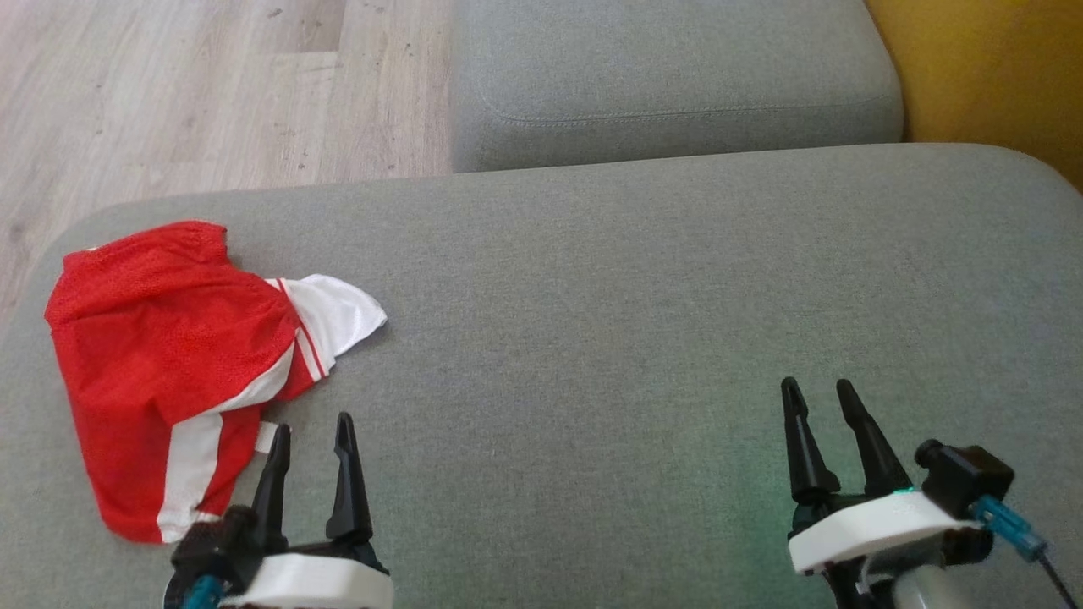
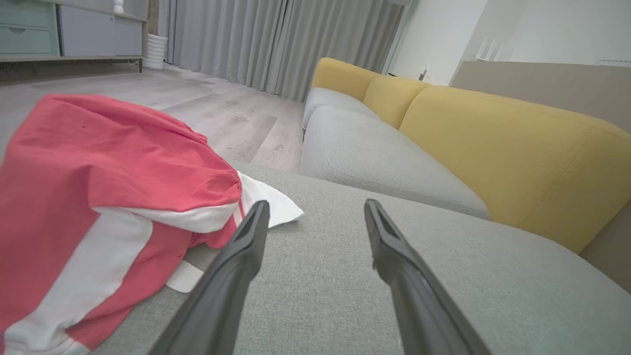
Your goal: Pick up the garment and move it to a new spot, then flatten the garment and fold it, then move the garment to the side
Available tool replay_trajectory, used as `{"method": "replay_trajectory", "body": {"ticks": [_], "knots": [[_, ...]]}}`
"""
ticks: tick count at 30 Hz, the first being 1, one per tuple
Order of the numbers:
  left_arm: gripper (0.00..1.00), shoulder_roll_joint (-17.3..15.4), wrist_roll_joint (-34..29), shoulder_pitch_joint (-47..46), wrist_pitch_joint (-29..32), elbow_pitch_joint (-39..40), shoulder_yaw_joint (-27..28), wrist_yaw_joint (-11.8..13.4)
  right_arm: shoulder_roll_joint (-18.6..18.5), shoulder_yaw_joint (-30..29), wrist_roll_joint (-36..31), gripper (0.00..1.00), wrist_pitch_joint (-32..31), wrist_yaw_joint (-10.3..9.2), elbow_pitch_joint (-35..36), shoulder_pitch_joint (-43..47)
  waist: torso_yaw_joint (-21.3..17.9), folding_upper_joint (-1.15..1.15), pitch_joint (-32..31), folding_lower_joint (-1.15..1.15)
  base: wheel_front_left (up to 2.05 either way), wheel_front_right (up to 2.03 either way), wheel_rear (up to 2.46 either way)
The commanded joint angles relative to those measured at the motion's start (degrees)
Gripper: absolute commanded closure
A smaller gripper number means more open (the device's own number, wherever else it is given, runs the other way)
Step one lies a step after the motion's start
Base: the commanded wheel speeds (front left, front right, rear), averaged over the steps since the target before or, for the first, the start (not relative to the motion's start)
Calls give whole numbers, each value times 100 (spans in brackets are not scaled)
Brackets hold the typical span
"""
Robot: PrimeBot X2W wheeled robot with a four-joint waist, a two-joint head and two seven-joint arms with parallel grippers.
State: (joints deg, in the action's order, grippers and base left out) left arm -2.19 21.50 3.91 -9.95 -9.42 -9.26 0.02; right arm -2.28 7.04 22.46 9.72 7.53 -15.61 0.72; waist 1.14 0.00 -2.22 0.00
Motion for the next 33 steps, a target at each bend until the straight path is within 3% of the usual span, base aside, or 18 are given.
{"method": "replay_trajectory", "body": {"ticks": [1, 25, 33], "knots": [[0, -56, -179, -185, -95, 196, 98, 29, -51, 142, -174, 0, 121, -3, 194, -163, -3, 0, 2, 0, 0, 0, 0], [0, -69, -1908, -189, -503, 62, -153, 331, -60, 234, -1893, 0, 527, -4, 45, -164, 13, 0, -17, 0, 0, 0, 0], [0, -69, -1726, -145, -505, -59, 70, 529, -60, 10, -1821, 0, 528, -4, -46, -172, -18, 0, -3, 0, 0, 0, 0]]}}
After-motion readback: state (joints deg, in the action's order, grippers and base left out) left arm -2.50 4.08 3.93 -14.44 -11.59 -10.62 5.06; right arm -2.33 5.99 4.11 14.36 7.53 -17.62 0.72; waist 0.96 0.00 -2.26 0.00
